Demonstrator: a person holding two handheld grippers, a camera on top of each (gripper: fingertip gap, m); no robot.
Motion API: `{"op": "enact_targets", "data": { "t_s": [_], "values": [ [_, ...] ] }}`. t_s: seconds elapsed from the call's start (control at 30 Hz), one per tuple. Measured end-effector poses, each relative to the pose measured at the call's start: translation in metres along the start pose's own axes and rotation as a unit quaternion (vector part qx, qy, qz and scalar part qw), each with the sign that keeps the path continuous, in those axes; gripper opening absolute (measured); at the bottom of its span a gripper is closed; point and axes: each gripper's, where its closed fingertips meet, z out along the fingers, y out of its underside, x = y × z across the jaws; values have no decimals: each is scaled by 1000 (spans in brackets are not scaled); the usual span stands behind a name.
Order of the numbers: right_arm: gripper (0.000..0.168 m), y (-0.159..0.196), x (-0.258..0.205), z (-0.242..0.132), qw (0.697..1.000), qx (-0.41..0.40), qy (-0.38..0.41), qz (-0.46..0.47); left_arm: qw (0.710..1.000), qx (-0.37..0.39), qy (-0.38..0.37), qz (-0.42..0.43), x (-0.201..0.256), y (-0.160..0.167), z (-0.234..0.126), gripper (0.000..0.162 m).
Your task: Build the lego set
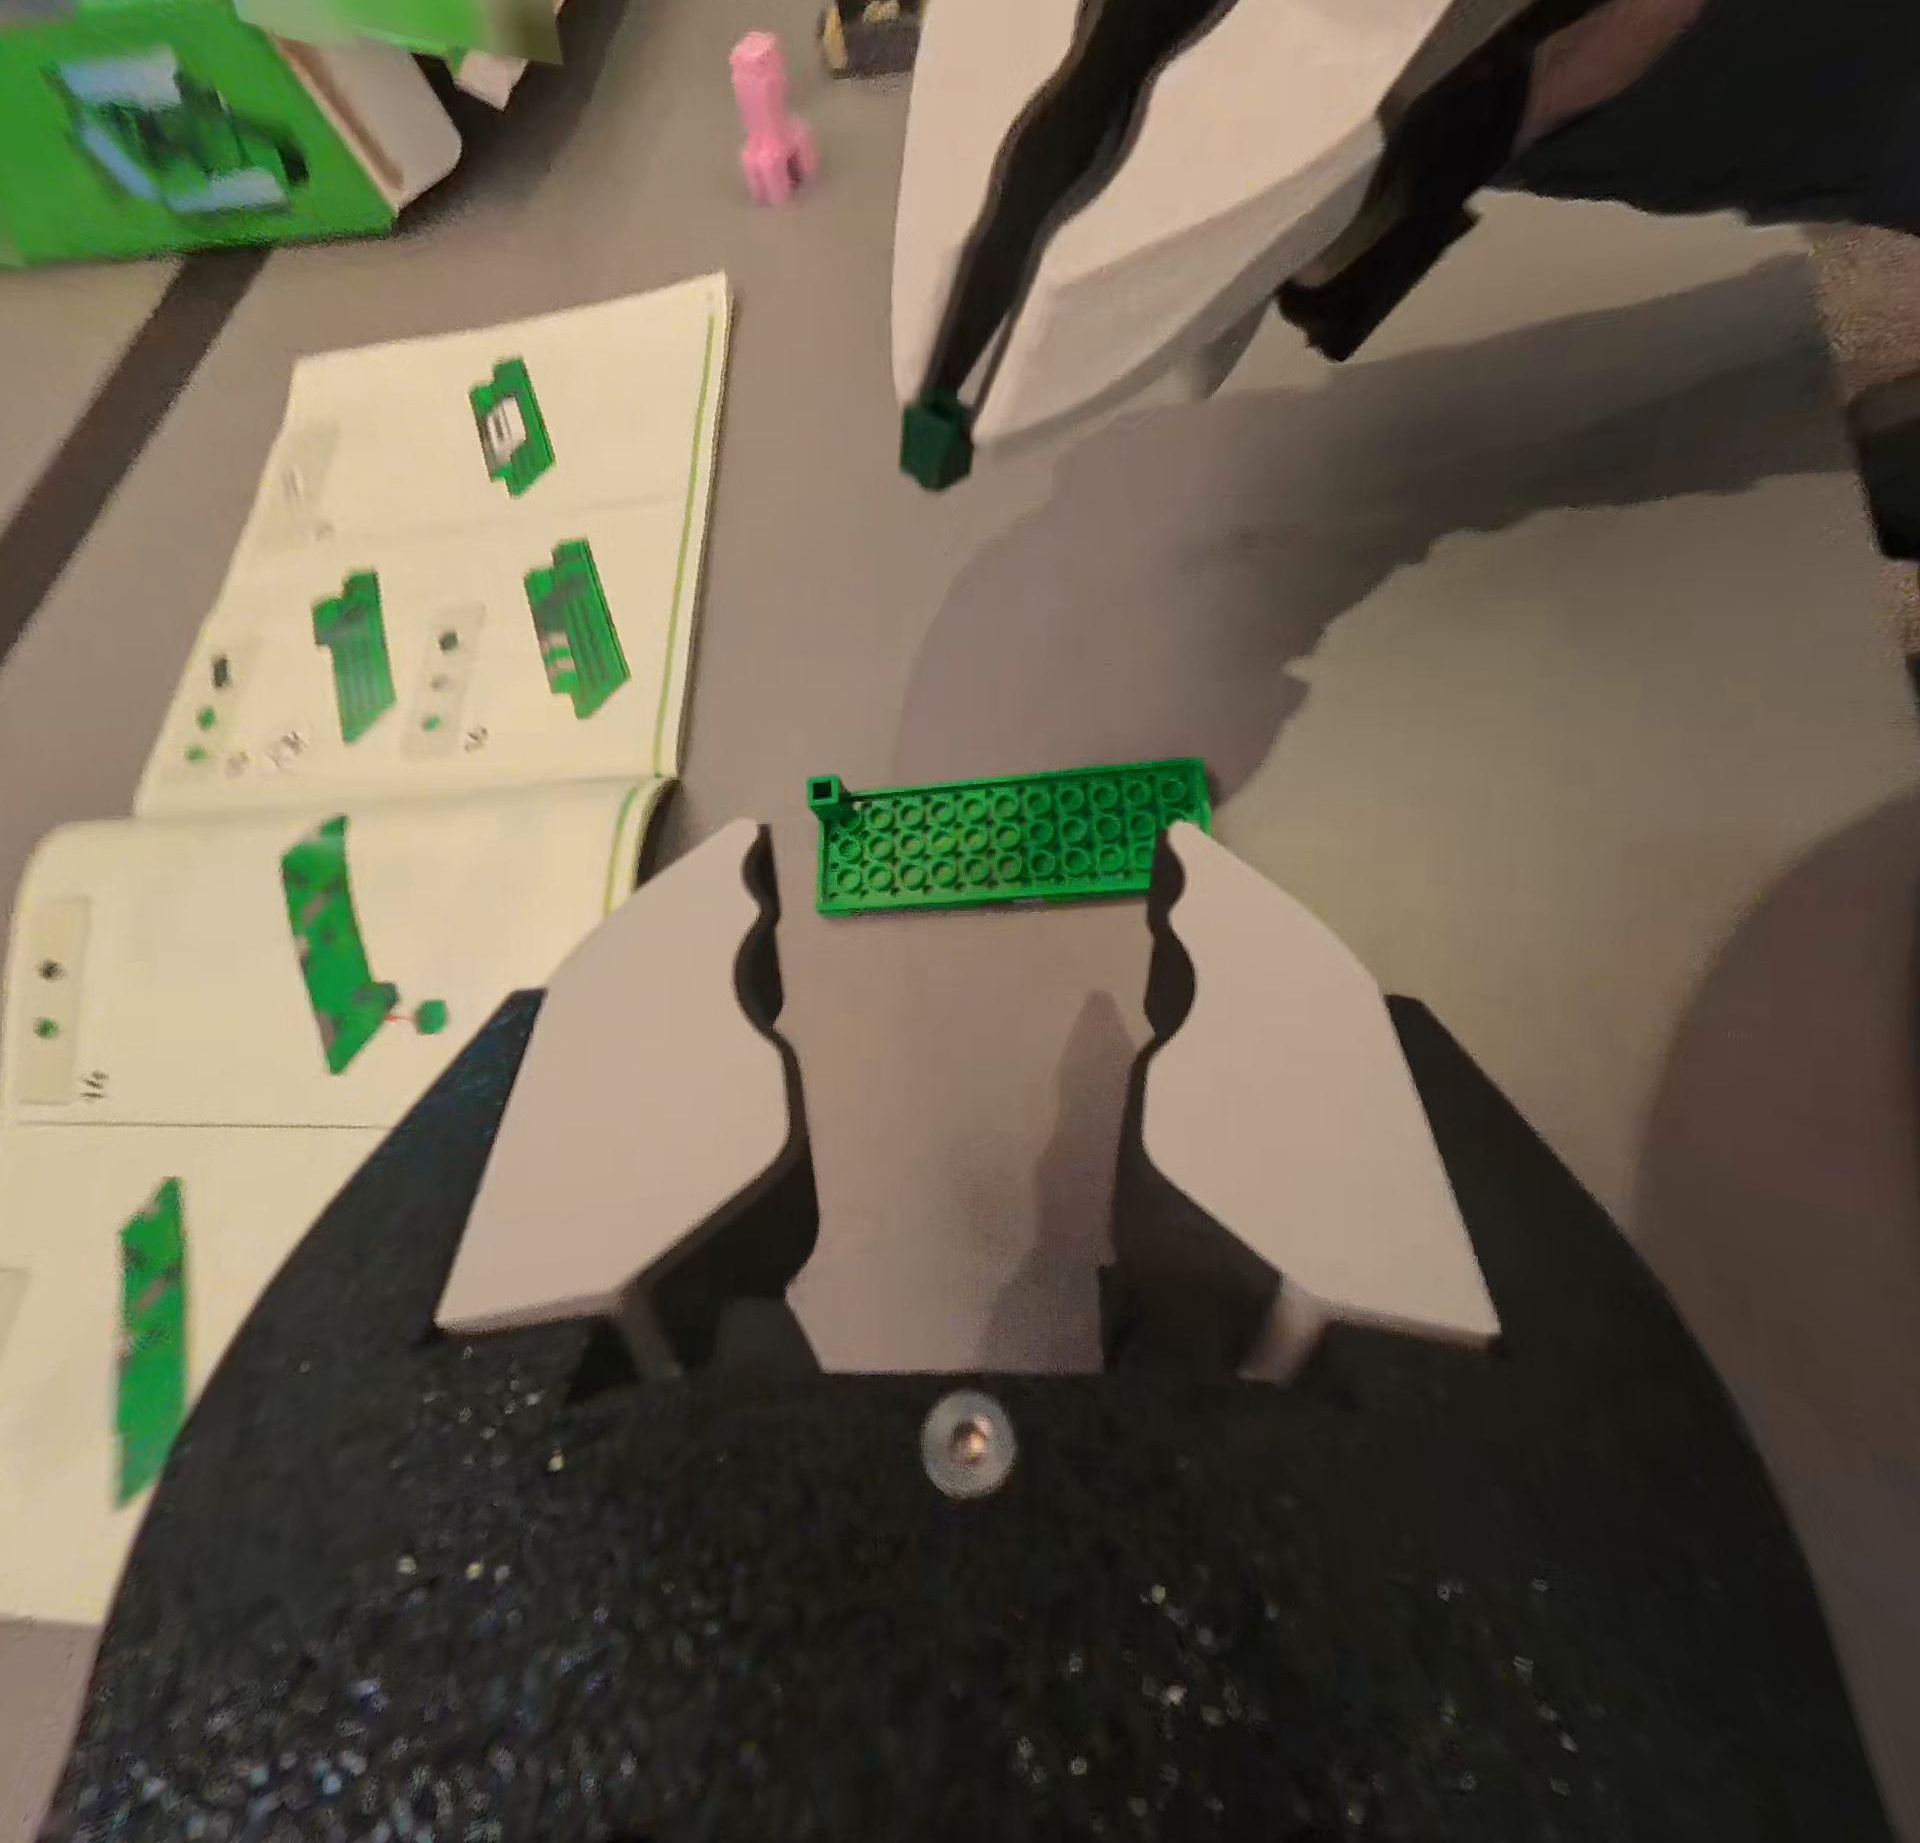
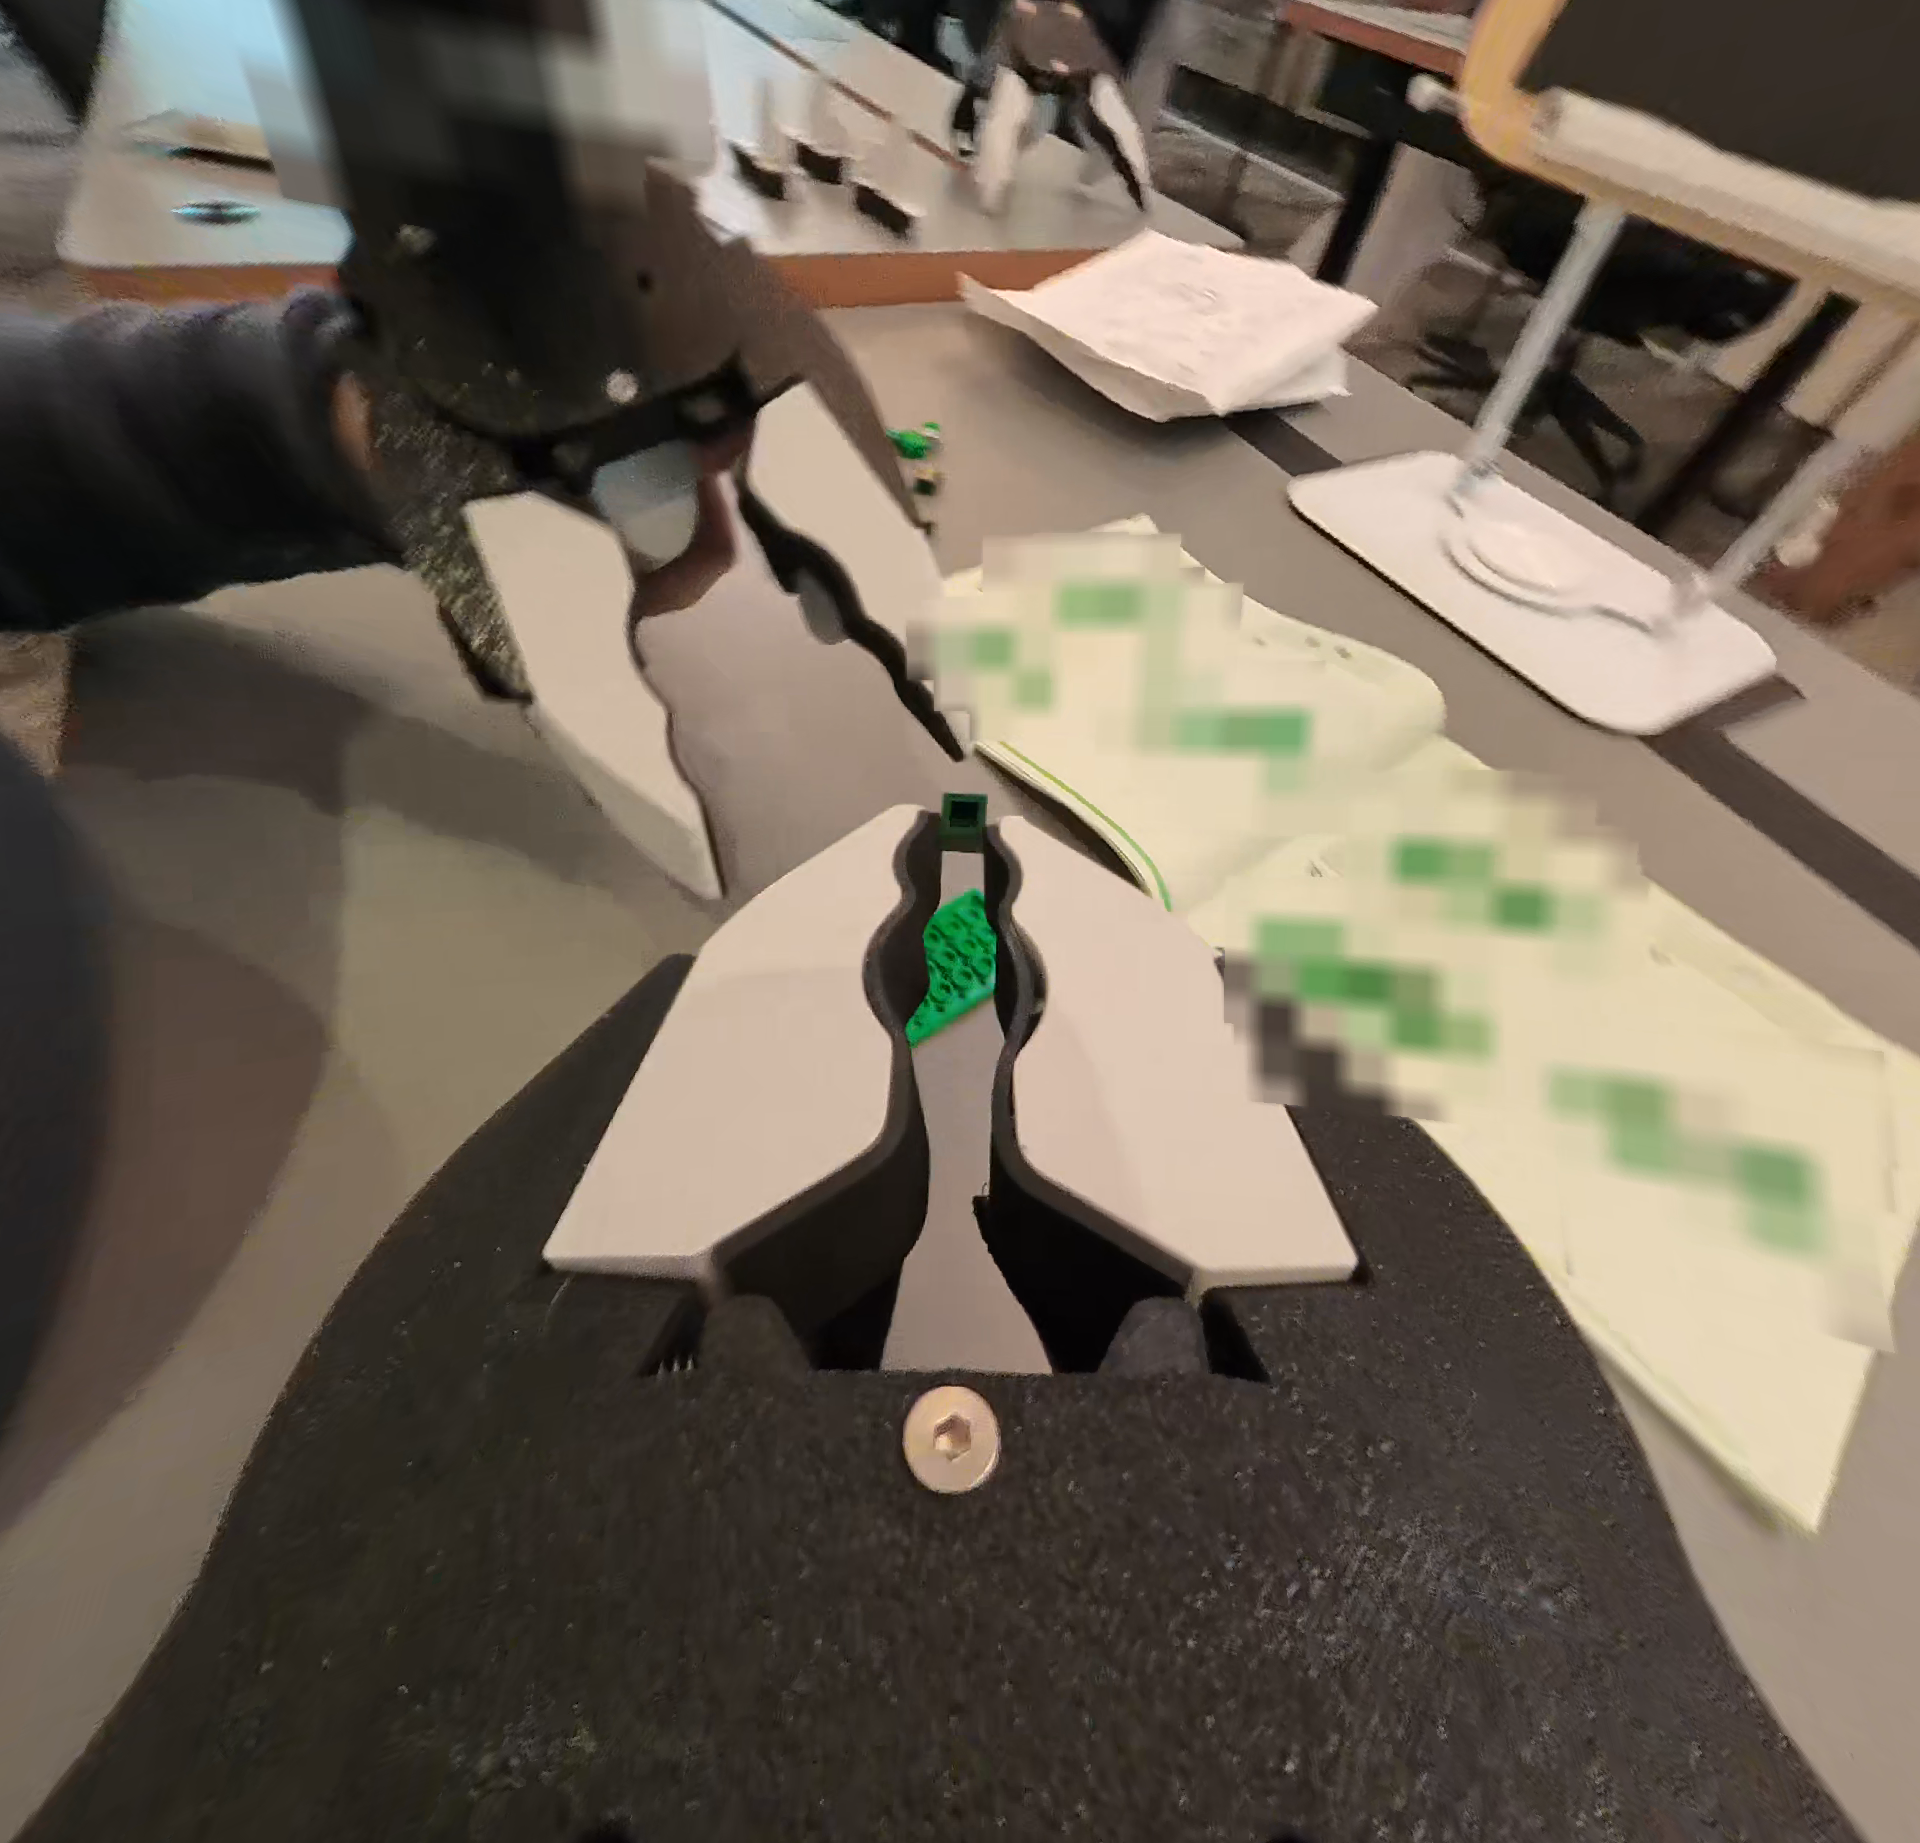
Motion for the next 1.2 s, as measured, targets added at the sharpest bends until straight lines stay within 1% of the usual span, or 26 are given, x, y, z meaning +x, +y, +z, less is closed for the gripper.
{"op": "enact_targets", "data": {
  "t_s": [0.03,0.07,0.23,0.27,0.33,0.5,0.6,0.77,0.87,0.93,1.1,1.2],
  "values": [
    [7,6,5,-1,1000,-3,18,14,1000,-3,-2,-15,0,5,8,77],
    [7,11,10,-2,999,-7,34,25,999,-11,-5,-30,0,10,15,88],
    [7,28,18,-1,994,-25,84,59,995,-64,-7,-80,4,31,38,127],
    [7,31,21,-1,993,-30,98,64,994,-70,-2,-86,7,33,41,131],
    [7,37,24,2,989,-38,123,78,993,-79,11,-92,11,36,46,134],
    [7,46,24,11,981,-63,160,95,993,-77,22,-89,15,39,54,132],
    [7,47,19,15,980,-60,161,98,993,-75,26,-85,15,38,55,132],
    [7,54,20,16,972,-66,185,129,993,-79,29,-82,15,38,55,128],
    [7,59,17,19,967,-74,192,148,993,-79,34,-77,19,35,55,116],
    [7,62,15,21,965,-79,194,155,994,-74,30,-81,20,33,55,103],
    [7,59,13,23,963,-78,199,161,994,-57,12,-93,19,31,56,102],
    [7,58,12,25,961,-78,212,159,995,-49,-12,-80,16,29,54,102]
  ]
}}
